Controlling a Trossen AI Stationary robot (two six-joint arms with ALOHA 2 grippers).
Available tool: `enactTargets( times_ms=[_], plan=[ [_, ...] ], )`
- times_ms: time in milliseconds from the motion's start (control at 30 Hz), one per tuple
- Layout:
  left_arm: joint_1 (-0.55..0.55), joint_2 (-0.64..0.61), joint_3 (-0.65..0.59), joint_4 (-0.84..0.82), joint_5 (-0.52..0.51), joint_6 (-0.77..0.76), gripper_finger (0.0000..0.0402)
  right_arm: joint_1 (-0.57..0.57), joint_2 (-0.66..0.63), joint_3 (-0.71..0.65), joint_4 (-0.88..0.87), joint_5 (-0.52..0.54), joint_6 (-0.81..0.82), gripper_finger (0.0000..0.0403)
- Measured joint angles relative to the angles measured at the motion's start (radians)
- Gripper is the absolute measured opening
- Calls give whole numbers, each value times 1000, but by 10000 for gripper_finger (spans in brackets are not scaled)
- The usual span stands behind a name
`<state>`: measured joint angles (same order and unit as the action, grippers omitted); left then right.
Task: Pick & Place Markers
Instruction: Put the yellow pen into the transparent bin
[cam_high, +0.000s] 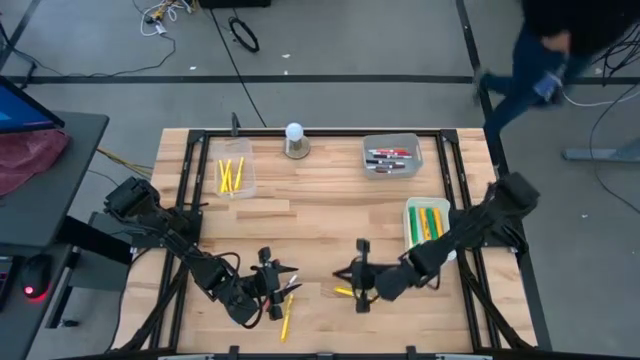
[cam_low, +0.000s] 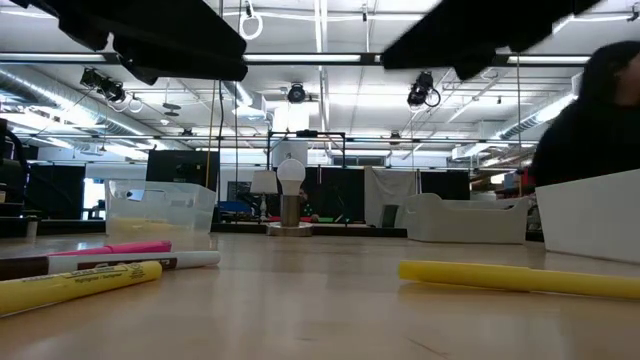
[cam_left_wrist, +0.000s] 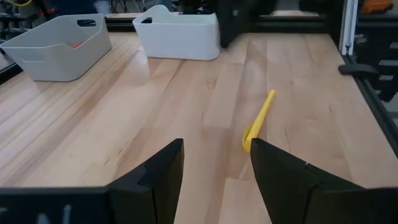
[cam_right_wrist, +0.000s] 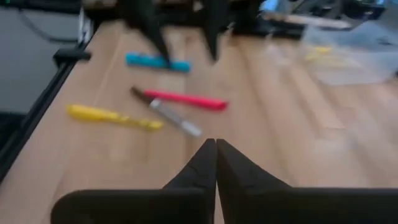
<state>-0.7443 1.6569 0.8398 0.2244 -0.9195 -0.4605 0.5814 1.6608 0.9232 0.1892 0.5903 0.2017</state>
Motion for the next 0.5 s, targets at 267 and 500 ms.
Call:
enactTargets(
  times_ms=[267,500],
  plan=[
    [2,0,0,-16,0,-7,193,17,237,-4,201,-163,70,18],
    [2,0,0,-16,0,-18,193,4,264,-4,209,-236,69,77]
  ],
)
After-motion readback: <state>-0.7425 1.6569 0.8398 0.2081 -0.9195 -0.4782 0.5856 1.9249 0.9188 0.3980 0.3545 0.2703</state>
